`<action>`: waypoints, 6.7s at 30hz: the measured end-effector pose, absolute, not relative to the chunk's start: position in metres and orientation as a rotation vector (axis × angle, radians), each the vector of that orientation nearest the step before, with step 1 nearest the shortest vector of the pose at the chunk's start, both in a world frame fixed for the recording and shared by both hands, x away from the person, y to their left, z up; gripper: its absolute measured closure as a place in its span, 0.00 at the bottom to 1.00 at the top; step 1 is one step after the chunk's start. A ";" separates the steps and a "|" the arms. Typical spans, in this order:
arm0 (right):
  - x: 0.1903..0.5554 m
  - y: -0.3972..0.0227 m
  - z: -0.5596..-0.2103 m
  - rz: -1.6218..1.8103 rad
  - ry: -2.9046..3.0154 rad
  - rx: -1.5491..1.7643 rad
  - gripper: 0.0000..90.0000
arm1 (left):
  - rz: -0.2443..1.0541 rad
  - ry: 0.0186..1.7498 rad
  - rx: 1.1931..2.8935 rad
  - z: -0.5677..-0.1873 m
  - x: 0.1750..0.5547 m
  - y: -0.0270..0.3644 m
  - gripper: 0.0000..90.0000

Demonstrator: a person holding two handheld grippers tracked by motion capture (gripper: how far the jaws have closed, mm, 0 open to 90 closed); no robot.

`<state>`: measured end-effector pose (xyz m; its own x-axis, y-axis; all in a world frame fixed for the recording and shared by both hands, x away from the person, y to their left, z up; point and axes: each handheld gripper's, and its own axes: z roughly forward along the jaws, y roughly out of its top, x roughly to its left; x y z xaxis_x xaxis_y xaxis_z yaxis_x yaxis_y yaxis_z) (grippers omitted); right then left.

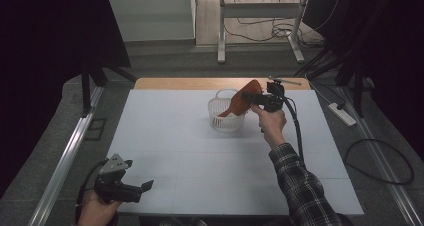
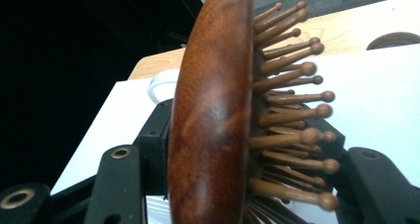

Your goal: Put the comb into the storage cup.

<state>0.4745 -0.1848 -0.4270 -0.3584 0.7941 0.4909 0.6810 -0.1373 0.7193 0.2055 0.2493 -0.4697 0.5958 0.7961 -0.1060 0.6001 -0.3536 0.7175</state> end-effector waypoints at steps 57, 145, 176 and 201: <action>0.474 -0.187 -0.426 1.373 2.072 1.542 0.13 | 0.334 1.103 2.090 -0.470 0.206 0.248 0.01; 0.434 -0.191 -0.400 1.098 2.290 1.167 0.00 | 0.403 1.148 2.099 -0.469 0.205 0.248 0.00; 0.408 -0.197 -0.406 1.104 2.326 1.116 0.00 | 0.390 1.137 2.105 -0.470 0.205 0.248 0.00; 0.390 -0.201 -0.418 1.136 2.378 1.044 0.00 | 0.383 1.128 2.097 -0.469 0.205 0.249 0.00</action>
<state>0.3900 -0.2008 -0.4177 -0.6884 0.7245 0.0348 0.4823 0.4214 0.7680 0.2045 0.2492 -0.4693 0.5743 0.8155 -0.0709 0.6039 -0.3636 0.7093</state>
